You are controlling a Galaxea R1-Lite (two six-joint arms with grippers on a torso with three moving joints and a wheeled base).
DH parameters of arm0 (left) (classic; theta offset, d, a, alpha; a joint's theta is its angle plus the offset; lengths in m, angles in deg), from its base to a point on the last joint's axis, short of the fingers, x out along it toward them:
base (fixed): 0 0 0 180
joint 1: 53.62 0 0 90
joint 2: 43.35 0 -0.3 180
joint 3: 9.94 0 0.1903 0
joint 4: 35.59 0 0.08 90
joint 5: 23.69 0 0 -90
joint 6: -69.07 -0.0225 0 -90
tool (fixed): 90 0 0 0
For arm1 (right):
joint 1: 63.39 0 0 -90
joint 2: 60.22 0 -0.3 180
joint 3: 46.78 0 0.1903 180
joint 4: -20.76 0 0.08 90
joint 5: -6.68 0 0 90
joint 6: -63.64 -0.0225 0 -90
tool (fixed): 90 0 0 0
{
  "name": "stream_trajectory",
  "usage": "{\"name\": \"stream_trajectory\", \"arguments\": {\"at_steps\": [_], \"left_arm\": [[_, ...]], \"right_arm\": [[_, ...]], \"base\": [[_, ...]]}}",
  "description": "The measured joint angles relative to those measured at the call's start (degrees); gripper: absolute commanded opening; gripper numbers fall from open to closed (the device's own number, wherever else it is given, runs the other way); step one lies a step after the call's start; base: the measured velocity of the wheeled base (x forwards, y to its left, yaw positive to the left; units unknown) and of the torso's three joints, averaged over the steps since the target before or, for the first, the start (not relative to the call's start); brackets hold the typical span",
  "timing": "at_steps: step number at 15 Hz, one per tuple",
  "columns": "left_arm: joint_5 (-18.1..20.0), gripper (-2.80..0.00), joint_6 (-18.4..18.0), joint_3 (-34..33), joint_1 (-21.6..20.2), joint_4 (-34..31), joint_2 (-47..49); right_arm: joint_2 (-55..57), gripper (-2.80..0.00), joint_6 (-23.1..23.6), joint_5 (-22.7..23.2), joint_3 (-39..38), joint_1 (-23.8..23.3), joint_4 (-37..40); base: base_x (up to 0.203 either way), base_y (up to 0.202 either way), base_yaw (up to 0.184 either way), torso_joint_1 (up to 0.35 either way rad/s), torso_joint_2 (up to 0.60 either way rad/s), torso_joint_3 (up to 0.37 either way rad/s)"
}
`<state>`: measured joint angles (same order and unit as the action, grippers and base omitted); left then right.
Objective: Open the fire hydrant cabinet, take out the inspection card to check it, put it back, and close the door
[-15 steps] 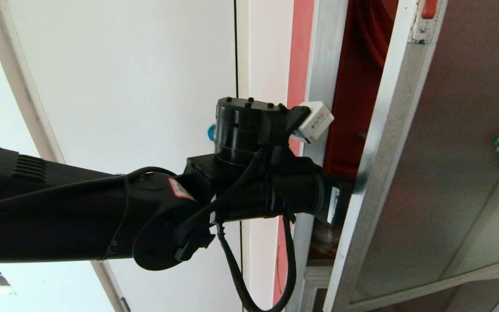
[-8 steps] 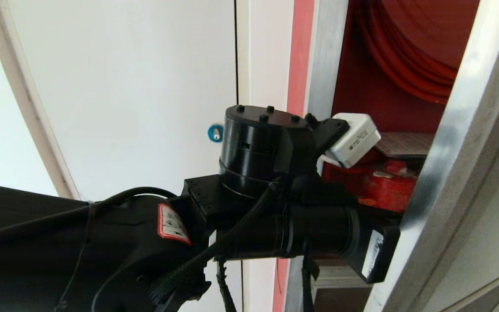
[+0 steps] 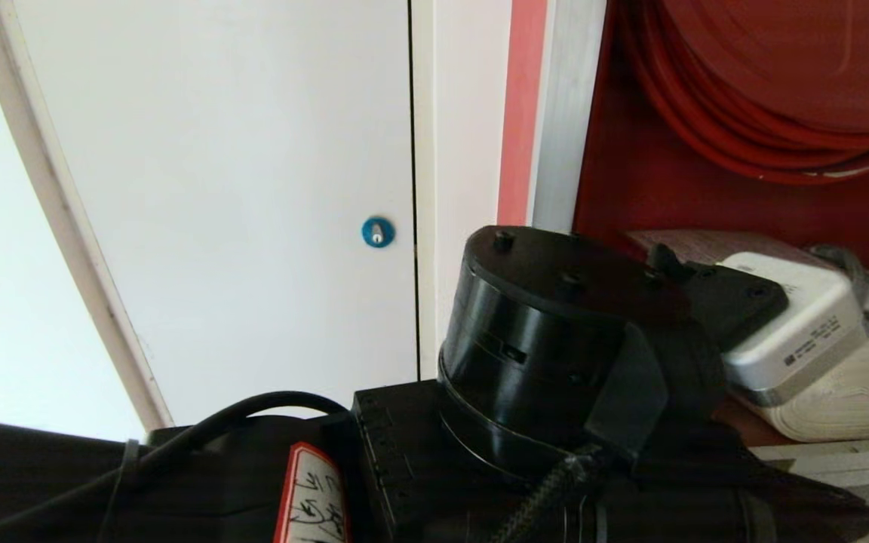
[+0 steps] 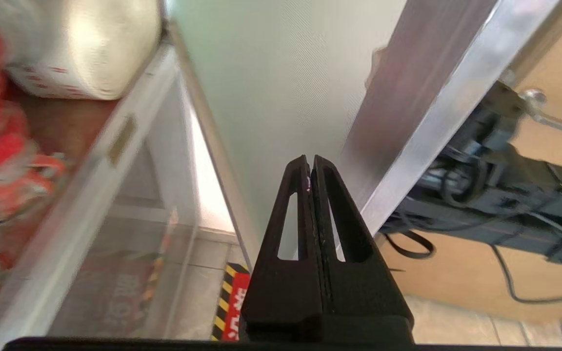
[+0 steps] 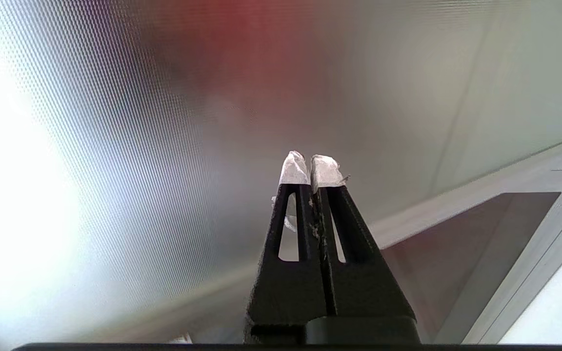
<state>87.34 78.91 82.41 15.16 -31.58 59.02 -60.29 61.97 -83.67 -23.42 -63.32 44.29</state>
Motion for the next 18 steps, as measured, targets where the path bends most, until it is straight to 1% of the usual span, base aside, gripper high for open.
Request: {"name": "stream_trajectory", "arguments": {"at_steps": [4, 8, 13, 18], "left_arm": [[-0.04, -2.80, -0.13, 0.17, 2.34, 0.02, 0.97], [-0.06, -2.80, -0.06, 0.28, 3.31, 0.05, 1.38], [-0.13, -2.80, 0.00, 0.28, 5.52, -0.02, 1.96], [-0.15, -2.80, 0.20, 0.22, 6.00, -0.02, 2.31]], "right_arm": [[0.00, -2.80, 0.00, 0.00, 0.00, 0.02, 0.01], [0.00, -2.80, -0.01, 0.02, 0.00, 0.02, 0.02], [0.00, -2.80, 0.00, 0.01, 0.00, 0.00, 0.01], [0.00, -2.80, 0.00, 0.00, 0.00, 0.02, 0.00]], "base": [[0.000, 0.000, 0.000, 0.000, 0.00, 0.000], [0.000, 0.000, 0.000, 0.000, 0.00, 0.000], [0.000, 0.000, 0.000, 0.000, 0.00, 0.000], [0.000, 0.000, 0.000, 0.000, 0.00, 0.000]]}}
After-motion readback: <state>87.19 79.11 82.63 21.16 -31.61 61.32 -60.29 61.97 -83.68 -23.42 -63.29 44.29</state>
